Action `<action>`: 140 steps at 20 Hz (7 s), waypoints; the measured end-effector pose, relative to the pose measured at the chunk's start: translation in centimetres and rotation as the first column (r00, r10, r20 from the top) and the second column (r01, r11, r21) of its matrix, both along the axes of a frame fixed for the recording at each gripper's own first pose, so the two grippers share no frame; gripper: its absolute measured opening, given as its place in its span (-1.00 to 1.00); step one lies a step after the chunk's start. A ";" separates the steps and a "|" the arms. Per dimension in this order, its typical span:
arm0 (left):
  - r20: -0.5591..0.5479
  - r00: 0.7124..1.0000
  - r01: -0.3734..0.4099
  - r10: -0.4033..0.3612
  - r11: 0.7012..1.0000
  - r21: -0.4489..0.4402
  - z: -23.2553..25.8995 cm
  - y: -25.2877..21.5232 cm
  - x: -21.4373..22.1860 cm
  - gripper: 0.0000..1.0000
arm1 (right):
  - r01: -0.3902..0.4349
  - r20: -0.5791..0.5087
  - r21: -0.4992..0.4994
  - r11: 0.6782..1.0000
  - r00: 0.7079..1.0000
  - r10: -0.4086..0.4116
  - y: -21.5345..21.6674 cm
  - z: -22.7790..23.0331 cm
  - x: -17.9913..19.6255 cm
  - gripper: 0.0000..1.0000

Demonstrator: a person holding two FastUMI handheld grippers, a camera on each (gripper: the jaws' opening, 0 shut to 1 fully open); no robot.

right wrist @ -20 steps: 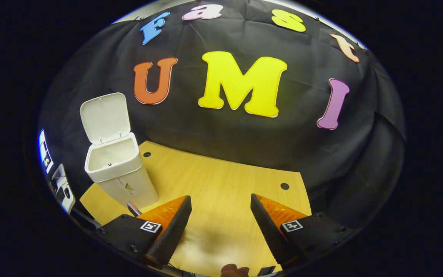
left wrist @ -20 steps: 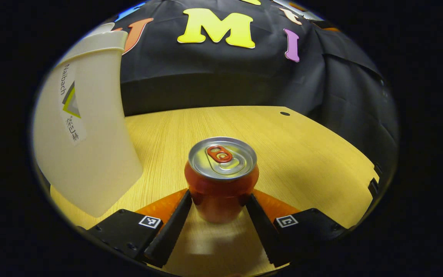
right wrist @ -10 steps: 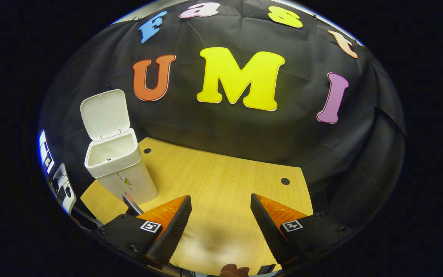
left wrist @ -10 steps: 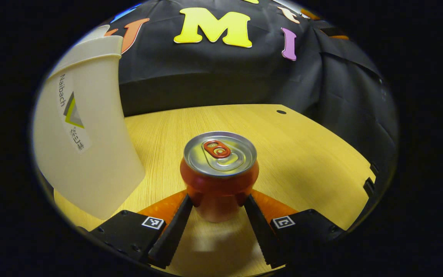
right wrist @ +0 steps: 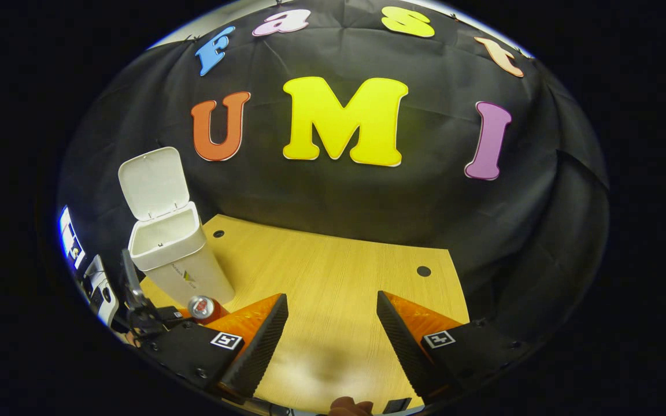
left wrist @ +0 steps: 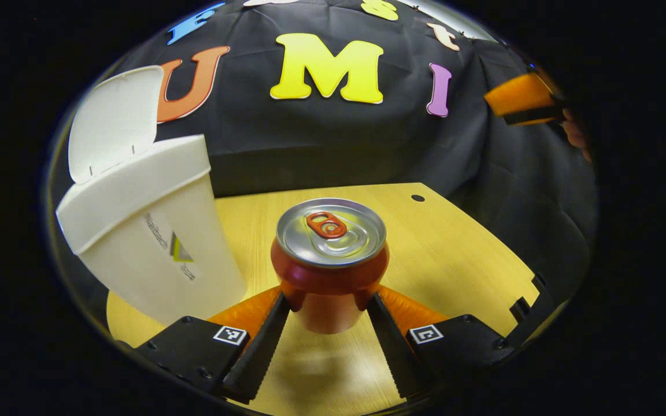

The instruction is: Press the lid of the desktop garbage bin to open it, pick up the crumpled paper on the desktop and throw it into the bin, then pick up the pop can on the desktop and drop it into the bin, and finally close the garbage bin lid.

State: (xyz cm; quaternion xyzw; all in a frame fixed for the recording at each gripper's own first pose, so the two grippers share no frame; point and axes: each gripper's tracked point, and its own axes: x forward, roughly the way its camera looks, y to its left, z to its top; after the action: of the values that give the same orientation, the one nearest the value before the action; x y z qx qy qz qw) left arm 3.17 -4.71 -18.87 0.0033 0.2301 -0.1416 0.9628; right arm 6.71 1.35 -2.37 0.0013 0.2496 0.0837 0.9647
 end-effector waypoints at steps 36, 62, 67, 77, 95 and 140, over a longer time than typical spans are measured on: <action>-0.072 0.931 -0.363 0.359 0.931 -0.042 11.5 22.9 10.8 0.75 | 0.085 -0.191 0.040 0.996 0.979 -0.076 2.5 -7.9 -1.1 0.95; 0.214 0.790 -0.566 0.574 0.818 -0.104 27.5 24.7 10.4 0.94 | 0.084 -0.232 0.147 0.986 0.972 -0.048 -0.1 -11.1 -2.7 0.98; 0.299 0.695 -0.647 0.654 0.750 -0.136 32.5 28.8 13.5 0.94 | 0.131 -0.252 0.143 0.981 0.963 -0.092 -1.1 -11.9 -2.3 0.94; 0.185 0.574 -0.797 0.798 0.596 -0.098 29.6 35.0 18.5 0.92 | 0.150 -0.299 0.115 0.982 0.948 -0.110 -1.2 -14.0 -2.8 0.96; 0.020 0.565 -0.821 0.825 0.564 -0.084 20.1 26.6 14.4 0.96 | 0.055 -0.328 0.101 0.993 0.945 -0.019 -4.8 -16.9 -5.7 0.96; 0.089 0.568 -0.821 0.819 0.571 -0.021 15.9 18.6 8.1 0.96 | -0.011 -0.239 0.198 0.980 0.969 0.059 -4.2 -15.8 -5.9 0.94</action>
State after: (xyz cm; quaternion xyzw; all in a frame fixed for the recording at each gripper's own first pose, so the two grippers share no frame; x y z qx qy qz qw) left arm 11.31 13.86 -2.93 -0.0864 0.1639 0.3231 0.9280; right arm 0.78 -2.80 -18.16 0.1017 0.3567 0.1242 0.9203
